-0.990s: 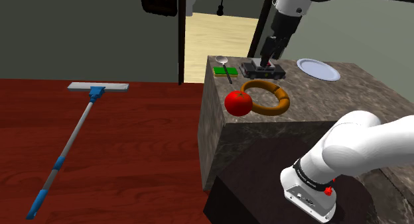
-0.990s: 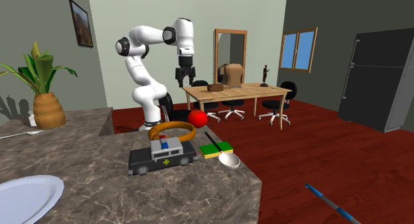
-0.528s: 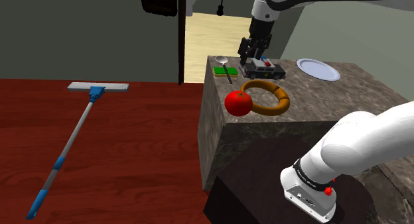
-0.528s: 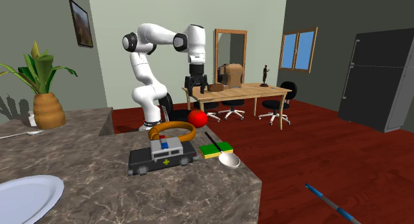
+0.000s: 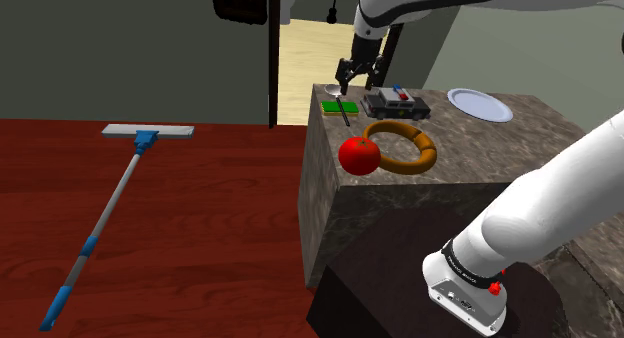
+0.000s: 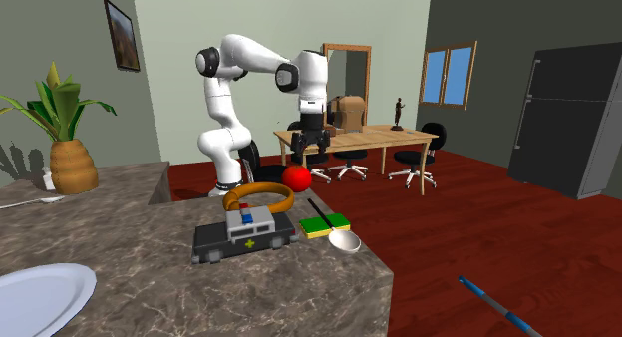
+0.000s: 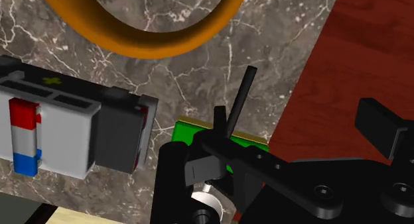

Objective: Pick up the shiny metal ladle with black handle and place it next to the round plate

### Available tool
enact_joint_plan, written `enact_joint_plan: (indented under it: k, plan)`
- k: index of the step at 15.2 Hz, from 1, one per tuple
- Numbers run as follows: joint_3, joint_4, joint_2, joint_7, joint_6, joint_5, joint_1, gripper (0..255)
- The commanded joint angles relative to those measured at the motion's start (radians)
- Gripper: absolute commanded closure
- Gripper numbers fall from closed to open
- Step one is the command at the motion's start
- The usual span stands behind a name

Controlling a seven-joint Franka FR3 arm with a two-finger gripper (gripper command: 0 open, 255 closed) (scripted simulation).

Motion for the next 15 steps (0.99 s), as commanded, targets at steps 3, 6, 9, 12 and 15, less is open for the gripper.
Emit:
enact_joint_plan:
  k: [3,6,9,12,15]
  plan:
    - [-0.017,0.101,0.151,0.053,0.047,-0.004,-0.021,0]
    - [-0.030,0.195,0.262,0.092,0.061,-0.002,-0.033,0]
    - [-0.046,0.300,0.373,0.128,0.066,0.003,-0.047,0]
    - [-0.061,0.416,0.486,0.160,0.060,0.012,-0.062,0]
    - [-0.077,0.546,0.602,0.192,0.043,0.024,-0.080,0]
